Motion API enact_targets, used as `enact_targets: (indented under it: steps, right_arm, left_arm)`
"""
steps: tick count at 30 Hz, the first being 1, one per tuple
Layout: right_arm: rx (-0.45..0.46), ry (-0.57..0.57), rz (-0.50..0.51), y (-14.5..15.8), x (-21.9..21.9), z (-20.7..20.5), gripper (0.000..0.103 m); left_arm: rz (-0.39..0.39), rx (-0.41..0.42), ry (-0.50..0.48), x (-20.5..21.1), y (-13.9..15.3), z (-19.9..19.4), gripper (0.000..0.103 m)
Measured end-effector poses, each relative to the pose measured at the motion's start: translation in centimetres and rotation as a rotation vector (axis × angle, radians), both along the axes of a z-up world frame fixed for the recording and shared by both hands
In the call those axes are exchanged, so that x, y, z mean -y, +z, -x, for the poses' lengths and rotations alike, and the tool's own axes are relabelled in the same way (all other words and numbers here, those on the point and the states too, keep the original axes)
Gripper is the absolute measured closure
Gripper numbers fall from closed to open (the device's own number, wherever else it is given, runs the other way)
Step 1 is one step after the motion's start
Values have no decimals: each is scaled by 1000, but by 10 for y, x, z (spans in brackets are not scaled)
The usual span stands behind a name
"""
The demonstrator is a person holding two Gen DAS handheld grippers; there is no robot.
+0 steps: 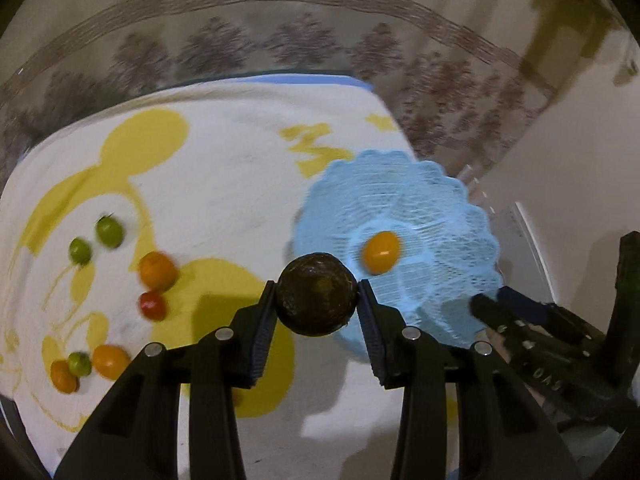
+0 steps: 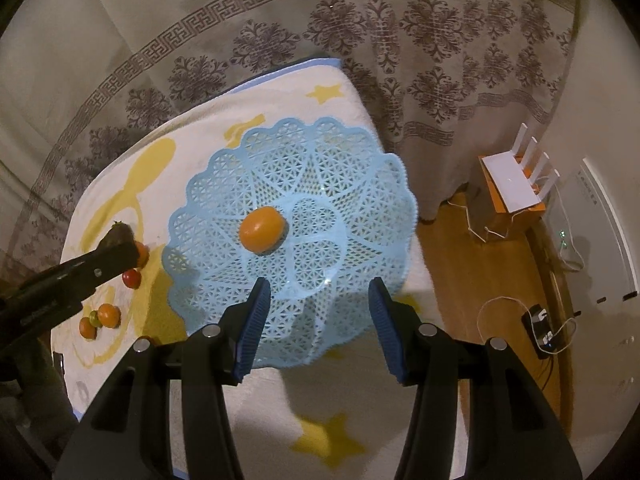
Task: Organize fruits
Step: 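Lower dark brown fruit into blue basket and open left gripper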
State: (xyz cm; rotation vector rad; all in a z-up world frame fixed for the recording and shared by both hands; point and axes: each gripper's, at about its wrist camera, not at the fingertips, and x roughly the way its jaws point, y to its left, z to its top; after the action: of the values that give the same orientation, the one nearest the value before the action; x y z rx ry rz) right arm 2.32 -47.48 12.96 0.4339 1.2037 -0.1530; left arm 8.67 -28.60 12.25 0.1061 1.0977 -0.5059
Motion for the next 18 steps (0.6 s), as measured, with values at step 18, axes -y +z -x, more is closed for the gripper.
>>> enact_targets:
  steps: [18]
  right_arm:
    - [19, -22, -6, 14, -5, 12, 50]
  left_arm:
    - [-54, 60, 56, -9, 17, 14, 23]
